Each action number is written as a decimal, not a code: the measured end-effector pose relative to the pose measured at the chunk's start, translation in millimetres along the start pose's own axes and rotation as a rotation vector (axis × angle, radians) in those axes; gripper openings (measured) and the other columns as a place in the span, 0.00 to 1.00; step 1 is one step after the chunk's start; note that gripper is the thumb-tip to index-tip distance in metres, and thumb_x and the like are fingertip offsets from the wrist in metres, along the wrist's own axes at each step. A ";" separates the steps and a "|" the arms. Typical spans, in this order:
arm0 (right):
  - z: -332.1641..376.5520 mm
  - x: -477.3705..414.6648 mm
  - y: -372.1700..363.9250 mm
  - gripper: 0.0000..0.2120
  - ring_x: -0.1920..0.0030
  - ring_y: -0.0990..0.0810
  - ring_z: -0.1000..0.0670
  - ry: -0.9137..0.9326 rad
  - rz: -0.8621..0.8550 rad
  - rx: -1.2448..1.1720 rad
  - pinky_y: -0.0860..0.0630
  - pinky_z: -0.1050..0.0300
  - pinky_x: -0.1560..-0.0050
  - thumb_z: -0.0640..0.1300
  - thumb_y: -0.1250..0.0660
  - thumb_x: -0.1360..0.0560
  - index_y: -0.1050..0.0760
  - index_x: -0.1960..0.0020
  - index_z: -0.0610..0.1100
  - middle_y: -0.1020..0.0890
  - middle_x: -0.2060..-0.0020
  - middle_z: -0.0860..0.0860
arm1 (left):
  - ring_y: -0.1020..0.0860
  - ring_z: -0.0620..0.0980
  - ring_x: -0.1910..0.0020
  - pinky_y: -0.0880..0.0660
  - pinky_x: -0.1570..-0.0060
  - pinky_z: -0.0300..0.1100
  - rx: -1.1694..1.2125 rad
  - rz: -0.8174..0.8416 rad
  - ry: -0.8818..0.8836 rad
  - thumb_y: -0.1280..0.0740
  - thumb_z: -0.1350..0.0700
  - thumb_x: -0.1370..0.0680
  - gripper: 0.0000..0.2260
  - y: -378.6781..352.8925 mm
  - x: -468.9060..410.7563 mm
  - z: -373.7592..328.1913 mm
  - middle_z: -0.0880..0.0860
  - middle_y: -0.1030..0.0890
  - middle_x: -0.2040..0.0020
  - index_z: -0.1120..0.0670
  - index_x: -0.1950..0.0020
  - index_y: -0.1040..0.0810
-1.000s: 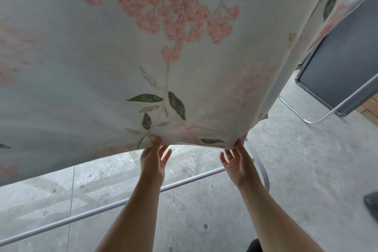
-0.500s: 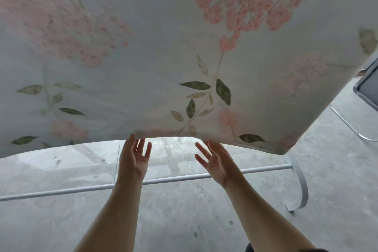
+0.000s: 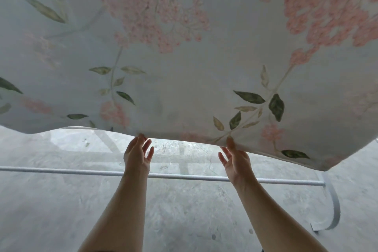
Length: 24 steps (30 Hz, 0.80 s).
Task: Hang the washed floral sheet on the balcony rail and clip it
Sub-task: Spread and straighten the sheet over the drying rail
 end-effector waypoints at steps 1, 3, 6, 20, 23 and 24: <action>1.5 -1.0 1.7 0.06 0.46 0.22 0.51 0.018 -0.021 0.014 0.31 0.48 0.38 0.41 0.35 0.25 0.24 0.49 0.48 0.19 0.49 0.53 | 0.22 0.46 0.54 0.27 0.48 0.46 -0.013 -0.023 0.015 0.34 0.57 0.22 0.02 0.2 -0.3 5.4 0.49 0.20 0.56 0.52 0.55 0.23; 3.5 -2.7 2.5 0.05 0.45 0.22 0.50 0.041 -0.048 0.025 0.31 0.48 0.38 0.41 0.35 0.24 0.25 0.49 0.48 0.19 0.50 0.54 | 0.22 0.47 0.54 0.27 0.49 0.46 -0.008 -0.050 0.040 0.34 0.58 0.22 0.03 -2.3 1.0 12.7 0.49 0.20 0.57 0.52 0.56 0.23; 5.2 -2.9 3.7 0.05 0.45 0.23 0.50 0.055 -0.070 0.026 0.32 0.48 0.38 0.41 0.35 0.24 0.25 0.49 0.49 0.20 0.50 0.54 | 0.22 0.47 0.53 0.26 0.49 0.46 0.006 -0.072 0.047 0.34 0.58 0.22 0.04 -8.5 -0.3 15.6 0.49 0.20 0.58 0.53 0.56 0.24; -28.0 9.9 -13.3 0.13 0.37 0.26 0.48 -0.100 0.171 0.049 0.28 0.52 0.47 0.47 0.35 0.27 0.24 0.43 0.49 0.22 0.39 0.52 | 0.24 0.49 0.43 0.29 0.45 0.49 0.154 0.197 0.087 0.38 0.58 0.21 0.07 5.4 4.6 5.8 0.49 0.20 0.46 0.52 0.44 0.25; -51.8 18.1 -38.8 0.15 0.38 0.25 0.49 -0.156 0.236 0.057 0.28 0.51 0.46 0.47 0.35 0.28 0.25 0.42 0.50 0.22 0.39 0.53 | 0.25 0.50 0.41 0.30 0.42 0.51 0.180 0.174 0.080 0.39 0.60 0.20 0.12 31.0 4.1 -9.7 0.49 0.21 0.46 0.53 0.37 0.29; -58.7 20.8 -46.4 0.15 0.38 0.25 0.49 -0.169 0.243 0.042 0.28 0.51 0.46 0.46 0.34 0.29 0.25 0.43 0.49 0.22 0.39 0.53 | 0.25 0.50 0.41 0.30 0.41 0.51 0.186 0.163 0.074 0.40 0.60 0.20 0.13 39.3 2.6 -15.0 0.49 0.21 0.45 0.54 0.36 0.30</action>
Point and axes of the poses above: each hand's wrist, its own x-axis away from the middle knuckle, its own y-axis out of the back of the hand, z = x × y, the point moved 4 cm from there along -x, towards the middle knuckle
